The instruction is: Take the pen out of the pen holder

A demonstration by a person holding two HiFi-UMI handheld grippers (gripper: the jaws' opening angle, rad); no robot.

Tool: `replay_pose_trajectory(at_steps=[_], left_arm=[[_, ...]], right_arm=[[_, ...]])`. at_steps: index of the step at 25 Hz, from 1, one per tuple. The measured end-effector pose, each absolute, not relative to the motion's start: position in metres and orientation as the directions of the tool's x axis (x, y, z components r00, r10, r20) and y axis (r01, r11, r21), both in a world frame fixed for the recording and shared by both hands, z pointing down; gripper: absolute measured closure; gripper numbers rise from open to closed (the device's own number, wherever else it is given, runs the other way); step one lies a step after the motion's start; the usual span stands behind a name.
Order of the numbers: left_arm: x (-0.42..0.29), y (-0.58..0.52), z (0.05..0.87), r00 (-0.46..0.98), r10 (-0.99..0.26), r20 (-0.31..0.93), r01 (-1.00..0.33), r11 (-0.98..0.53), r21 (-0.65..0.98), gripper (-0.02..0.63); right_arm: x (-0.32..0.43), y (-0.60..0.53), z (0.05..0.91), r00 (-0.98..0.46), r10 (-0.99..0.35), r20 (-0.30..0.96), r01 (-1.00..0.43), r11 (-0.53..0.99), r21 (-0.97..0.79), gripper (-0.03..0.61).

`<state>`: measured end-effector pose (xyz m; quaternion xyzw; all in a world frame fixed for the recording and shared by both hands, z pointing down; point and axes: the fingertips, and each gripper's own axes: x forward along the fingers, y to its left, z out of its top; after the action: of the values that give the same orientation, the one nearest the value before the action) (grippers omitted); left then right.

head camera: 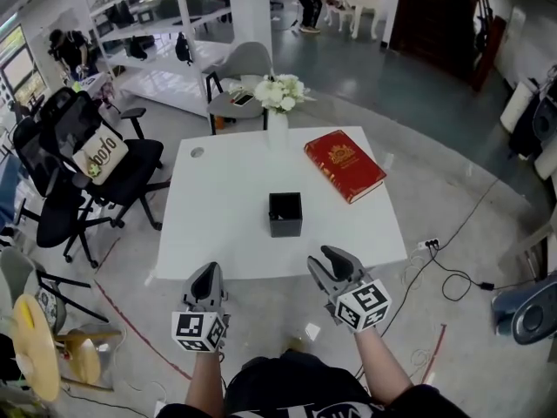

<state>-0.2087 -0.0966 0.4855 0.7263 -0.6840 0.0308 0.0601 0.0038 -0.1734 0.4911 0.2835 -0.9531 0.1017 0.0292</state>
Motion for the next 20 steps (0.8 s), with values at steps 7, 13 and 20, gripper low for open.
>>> replay_pose_trajectory(at_steps=[7, 13, 20], left_arm=[[-0.217, -0.106, 0.489, 0.060, -0.988, 0.143, -0.998, -0.054, 0.043, 0.609], [-0.233, -0.124, 0.495, 0.076, -0.984, 0.161, -0.996, -0.068, 0.051, 0.609], [-0.248, -0.165, 0.496, 0.158, -0.970, 0.183, -0.987, -0.152, 0.048, 0.609]], right_arm=[[-0.022, -0.183, 0.498, -0.858, -0.495, 0.139, -0.513, 0.839, -0.180, 0.417], [-0.046, -0.200, 0.499, -0.855, -0.489, 0.170, -0.513, 0.846, -0.146, 0.417], [-0.083, -0.222, 0.499, -0.833, -0.508, 0.219, -0.537, 0.838, -0.098, 0.417]])
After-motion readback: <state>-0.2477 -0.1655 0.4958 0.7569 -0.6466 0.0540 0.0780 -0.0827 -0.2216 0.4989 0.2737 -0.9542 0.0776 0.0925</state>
